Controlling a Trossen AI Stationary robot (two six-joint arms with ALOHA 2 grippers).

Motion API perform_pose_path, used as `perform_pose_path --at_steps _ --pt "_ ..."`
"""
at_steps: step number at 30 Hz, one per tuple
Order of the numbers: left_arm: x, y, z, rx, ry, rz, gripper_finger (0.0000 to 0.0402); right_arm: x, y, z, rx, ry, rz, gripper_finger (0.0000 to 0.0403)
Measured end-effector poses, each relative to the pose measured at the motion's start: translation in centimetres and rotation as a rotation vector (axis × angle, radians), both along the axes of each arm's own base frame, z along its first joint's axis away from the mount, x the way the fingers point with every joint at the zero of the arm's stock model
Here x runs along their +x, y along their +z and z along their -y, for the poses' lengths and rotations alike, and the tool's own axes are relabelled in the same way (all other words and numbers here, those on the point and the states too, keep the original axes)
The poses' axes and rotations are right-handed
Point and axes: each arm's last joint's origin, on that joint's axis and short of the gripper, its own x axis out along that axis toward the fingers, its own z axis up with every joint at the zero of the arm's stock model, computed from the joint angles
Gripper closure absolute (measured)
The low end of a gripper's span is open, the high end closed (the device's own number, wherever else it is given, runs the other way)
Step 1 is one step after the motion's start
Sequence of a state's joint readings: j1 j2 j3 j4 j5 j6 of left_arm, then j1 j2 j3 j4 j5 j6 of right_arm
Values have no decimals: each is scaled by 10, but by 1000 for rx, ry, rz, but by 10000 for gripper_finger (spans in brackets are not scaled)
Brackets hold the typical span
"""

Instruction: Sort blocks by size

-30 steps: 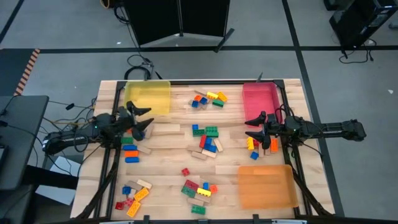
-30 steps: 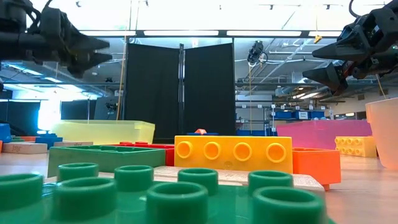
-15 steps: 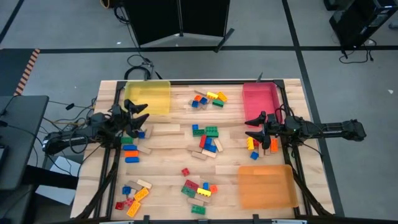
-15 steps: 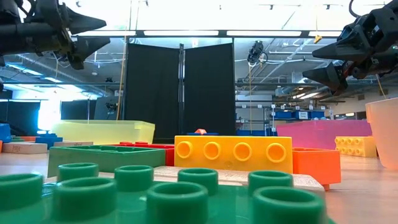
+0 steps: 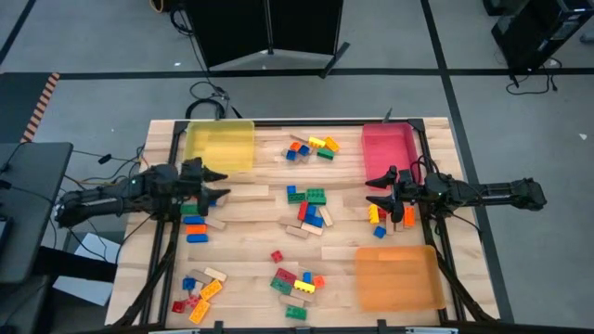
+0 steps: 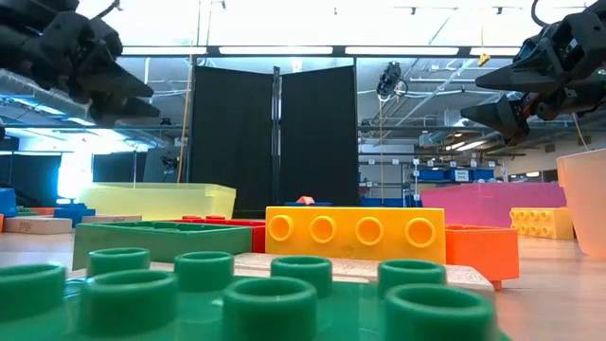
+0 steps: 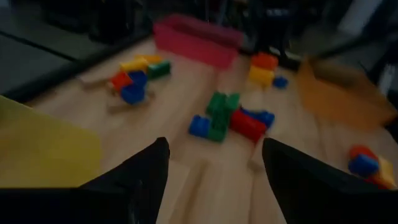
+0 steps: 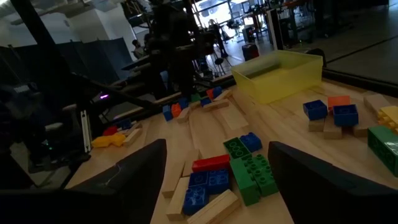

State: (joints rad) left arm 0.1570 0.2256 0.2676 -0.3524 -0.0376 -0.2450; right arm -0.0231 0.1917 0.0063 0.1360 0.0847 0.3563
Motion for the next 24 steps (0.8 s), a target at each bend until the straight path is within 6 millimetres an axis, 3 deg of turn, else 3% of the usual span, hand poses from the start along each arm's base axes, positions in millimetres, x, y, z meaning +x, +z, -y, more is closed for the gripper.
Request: perform_pose_path --at_steps 8,17,24 --pt "35 -17 -2 23 -134 -235 137 0 0 0 0 0 0 103" --pt "79 -26 0 103 -242 -178 137 0 0 0 0 0 0 104" --pt "114 -23 7 176 -304 -294 137 0 0 0 0 0 1 102"
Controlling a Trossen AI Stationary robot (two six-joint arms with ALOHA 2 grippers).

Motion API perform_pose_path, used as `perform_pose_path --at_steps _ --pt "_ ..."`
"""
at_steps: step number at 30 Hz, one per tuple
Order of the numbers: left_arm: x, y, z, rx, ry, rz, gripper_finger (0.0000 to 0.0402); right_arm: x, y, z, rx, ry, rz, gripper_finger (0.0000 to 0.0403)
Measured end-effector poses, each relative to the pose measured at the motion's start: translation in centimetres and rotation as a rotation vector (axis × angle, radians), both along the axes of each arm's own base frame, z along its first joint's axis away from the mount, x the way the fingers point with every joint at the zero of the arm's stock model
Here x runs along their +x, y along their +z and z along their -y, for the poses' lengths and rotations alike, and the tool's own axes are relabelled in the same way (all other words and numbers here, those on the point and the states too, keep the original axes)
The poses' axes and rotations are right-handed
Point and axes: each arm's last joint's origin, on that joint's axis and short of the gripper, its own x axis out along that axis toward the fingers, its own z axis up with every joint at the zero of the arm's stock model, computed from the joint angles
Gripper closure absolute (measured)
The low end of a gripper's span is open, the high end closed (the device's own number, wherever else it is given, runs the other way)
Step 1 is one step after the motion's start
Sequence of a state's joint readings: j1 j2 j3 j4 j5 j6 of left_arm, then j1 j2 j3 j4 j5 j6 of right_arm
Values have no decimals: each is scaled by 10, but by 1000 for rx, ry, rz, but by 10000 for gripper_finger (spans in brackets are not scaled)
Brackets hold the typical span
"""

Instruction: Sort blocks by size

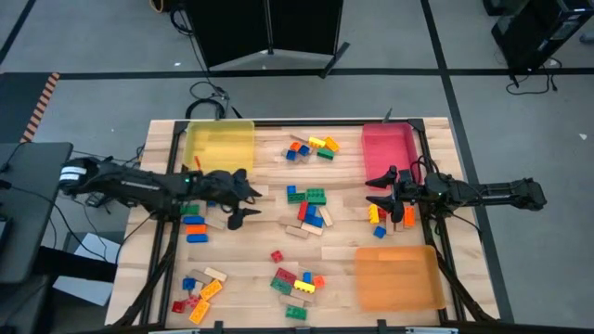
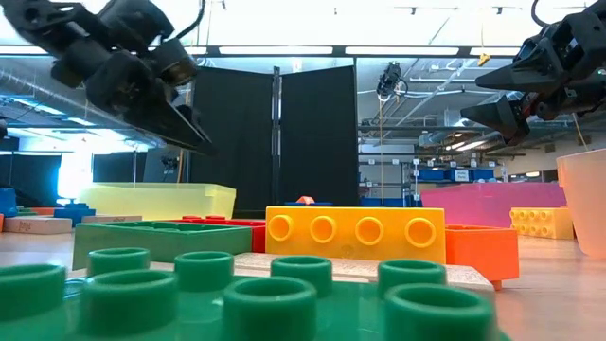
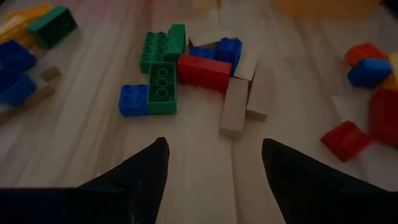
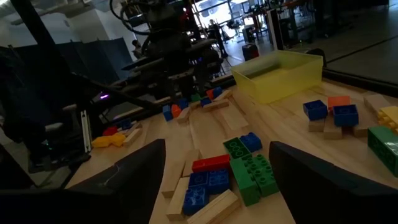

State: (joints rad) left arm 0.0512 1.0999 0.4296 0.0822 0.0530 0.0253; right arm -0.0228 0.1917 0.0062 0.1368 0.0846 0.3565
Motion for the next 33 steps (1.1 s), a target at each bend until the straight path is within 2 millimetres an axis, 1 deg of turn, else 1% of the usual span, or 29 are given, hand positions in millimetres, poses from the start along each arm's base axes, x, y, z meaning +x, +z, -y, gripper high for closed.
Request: perform_pose_path --at_steps 4,10,17,21,24,27,33 --pt "20 0 -1 44 -24 -36 137 0 0 0 0 -1 0 105" --pt "42 -9 -1 62 -69 -101 137 0 0 0 0 0 0 103" --pt "71 -19 -1 28 -119 -163 137 0 0 0 0 -1 0 106" --pt "86 -27 0 -4 -158 -244 137 0 0 0 0 0 0 107" --pt "94 -33 4 24 -204 -312 137 0 0 0 0 -1 0 107" --pt "103 -36 10 45 -240 -336 137 0 0 0 0 0 0 105" --pt "117 -46 17 81 -237 -372 137 0 0 0 0 0 0 108"
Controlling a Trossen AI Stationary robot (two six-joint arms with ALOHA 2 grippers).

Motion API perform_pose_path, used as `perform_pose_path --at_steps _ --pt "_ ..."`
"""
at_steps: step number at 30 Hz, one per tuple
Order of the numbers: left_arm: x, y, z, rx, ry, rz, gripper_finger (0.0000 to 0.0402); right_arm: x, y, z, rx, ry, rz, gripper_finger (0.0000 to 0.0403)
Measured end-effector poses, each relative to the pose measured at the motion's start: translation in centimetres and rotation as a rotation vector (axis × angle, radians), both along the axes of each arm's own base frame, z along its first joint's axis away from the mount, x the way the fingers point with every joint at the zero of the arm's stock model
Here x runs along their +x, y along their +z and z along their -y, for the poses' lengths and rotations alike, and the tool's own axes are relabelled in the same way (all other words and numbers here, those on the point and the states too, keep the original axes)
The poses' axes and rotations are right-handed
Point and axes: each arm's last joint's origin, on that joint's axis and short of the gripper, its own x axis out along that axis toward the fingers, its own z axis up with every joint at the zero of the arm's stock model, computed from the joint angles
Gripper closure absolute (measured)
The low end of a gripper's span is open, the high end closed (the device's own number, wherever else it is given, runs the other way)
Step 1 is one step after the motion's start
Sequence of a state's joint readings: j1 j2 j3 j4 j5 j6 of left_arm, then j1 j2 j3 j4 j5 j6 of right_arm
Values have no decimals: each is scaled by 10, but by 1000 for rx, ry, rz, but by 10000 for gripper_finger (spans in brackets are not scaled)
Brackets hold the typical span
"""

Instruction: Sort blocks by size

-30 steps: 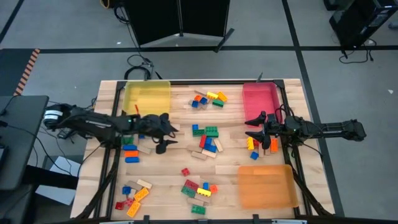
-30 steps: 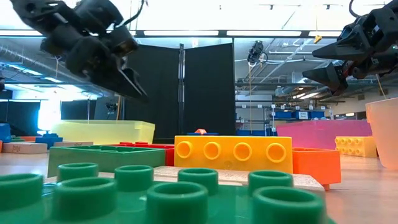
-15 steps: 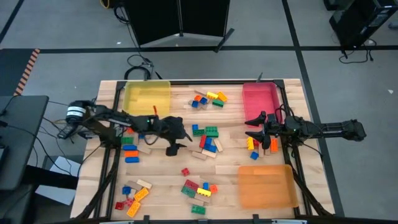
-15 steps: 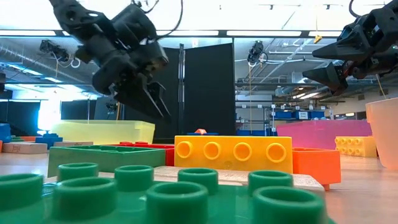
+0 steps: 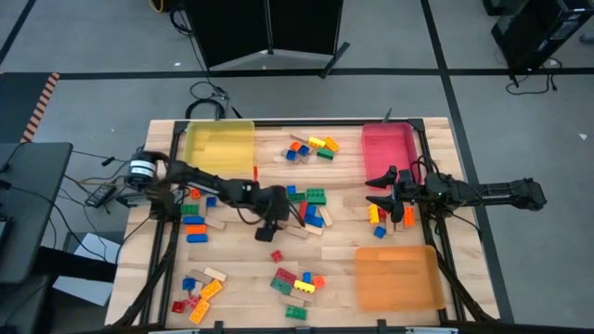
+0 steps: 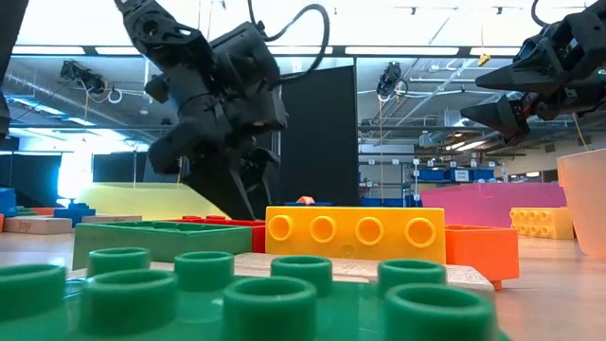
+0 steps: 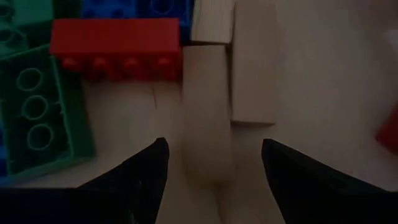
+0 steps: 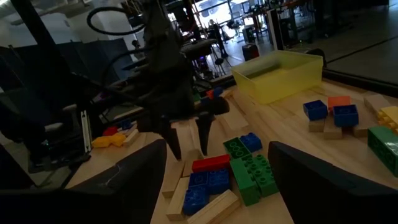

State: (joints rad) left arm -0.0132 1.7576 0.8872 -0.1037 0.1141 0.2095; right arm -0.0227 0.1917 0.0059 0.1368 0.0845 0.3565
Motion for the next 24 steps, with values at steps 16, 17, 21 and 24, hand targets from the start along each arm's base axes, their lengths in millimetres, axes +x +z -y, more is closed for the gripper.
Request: perform_pose_path --at_steps 16,17,21,24 --pt "14 -3 0 22 15 -67 214 0 0 0 0 -1 4 107" --pt "14 -3 0 24 19 -69 230 0 0 0 0 0 4 107" --pt "17 2 0 19 52 -89 285 0 0 0 0 -1 4 105" --pt "18 6 -1 8 105 -129 293 0 0 0 0 0 4 106"
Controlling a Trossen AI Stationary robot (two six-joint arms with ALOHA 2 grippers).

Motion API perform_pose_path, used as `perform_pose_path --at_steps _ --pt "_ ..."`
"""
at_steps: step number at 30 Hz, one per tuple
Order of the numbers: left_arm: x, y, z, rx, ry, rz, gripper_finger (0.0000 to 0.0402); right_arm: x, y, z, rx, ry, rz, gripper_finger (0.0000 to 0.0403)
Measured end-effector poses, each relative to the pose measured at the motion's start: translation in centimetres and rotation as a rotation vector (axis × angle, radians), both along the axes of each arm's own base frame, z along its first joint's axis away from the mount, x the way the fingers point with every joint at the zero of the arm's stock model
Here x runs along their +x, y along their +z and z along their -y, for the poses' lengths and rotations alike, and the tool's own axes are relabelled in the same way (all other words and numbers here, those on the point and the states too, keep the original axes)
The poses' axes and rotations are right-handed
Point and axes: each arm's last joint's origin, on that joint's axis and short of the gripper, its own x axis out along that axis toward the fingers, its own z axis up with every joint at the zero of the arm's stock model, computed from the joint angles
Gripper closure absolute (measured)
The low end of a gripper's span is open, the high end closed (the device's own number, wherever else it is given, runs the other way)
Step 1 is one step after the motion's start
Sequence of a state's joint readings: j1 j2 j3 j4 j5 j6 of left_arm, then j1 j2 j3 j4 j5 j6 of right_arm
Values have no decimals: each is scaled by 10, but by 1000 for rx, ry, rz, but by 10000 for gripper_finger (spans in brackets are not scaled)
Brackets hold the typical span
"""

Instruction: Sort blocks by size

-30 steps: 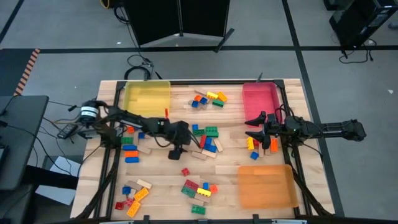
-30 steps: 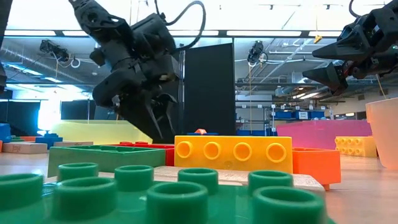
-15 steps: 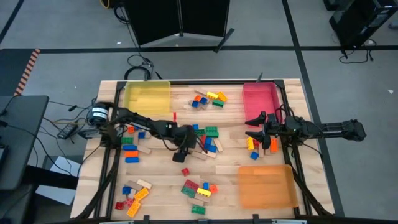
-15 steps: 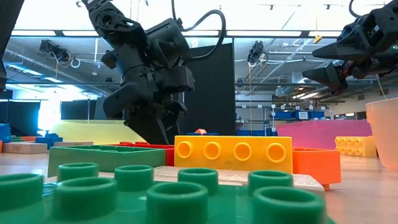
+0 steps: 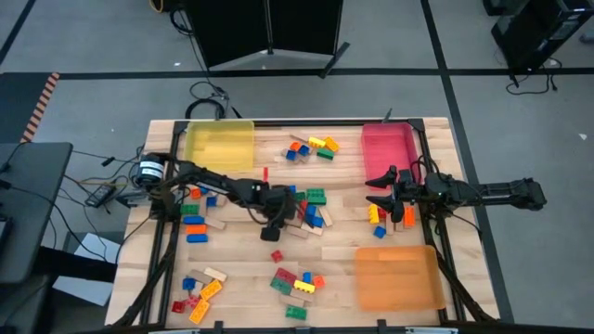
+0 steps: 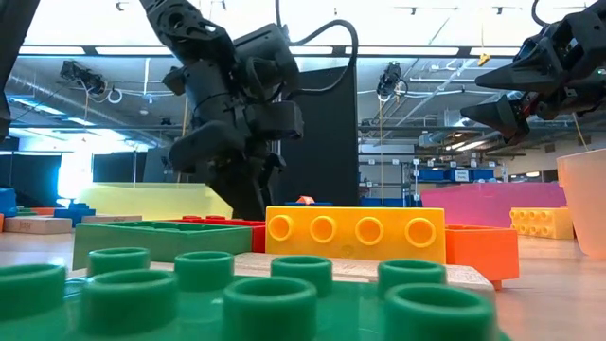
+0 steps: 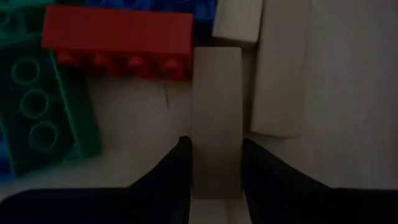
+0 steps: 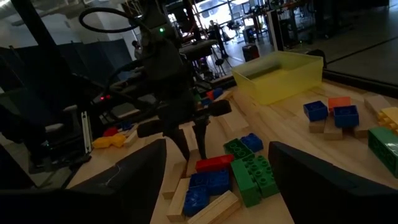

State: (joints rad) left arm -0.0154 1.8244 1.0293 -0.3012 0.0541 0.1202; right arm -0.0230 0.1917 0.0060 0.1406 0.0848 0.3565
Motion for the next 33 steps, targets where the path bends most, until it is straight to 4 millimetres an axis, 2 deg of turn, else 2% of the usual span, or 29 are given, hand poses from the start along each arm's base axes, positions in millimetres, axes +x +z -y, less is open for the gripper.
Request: perform_pose_path --at_steps 4,7,11,15,19,25,33 --pt "1 13 -1 -32 151 -55 293 0 0 0 0 0 0 108" --pt "-1 34 -1 -93 244 -75 293 0 0 0 0 0 0 106" --pt "-9 64 1 -175 268 -80 293 0 0 0 0 0 0 103" --pt "-27 97 -8 -183 308 -25 293 0 0 0 0 0 0 104" --pt "-53 121 -34 -134 418 -24 293 0 0 0 0 0 0 107" --pt "-98 145 -89 -71 620 -33 291 0 0 0 0 0 3 106" --pt "-157 150 -163 -25 886 -112 285 0 1 0 0 0 7 108"
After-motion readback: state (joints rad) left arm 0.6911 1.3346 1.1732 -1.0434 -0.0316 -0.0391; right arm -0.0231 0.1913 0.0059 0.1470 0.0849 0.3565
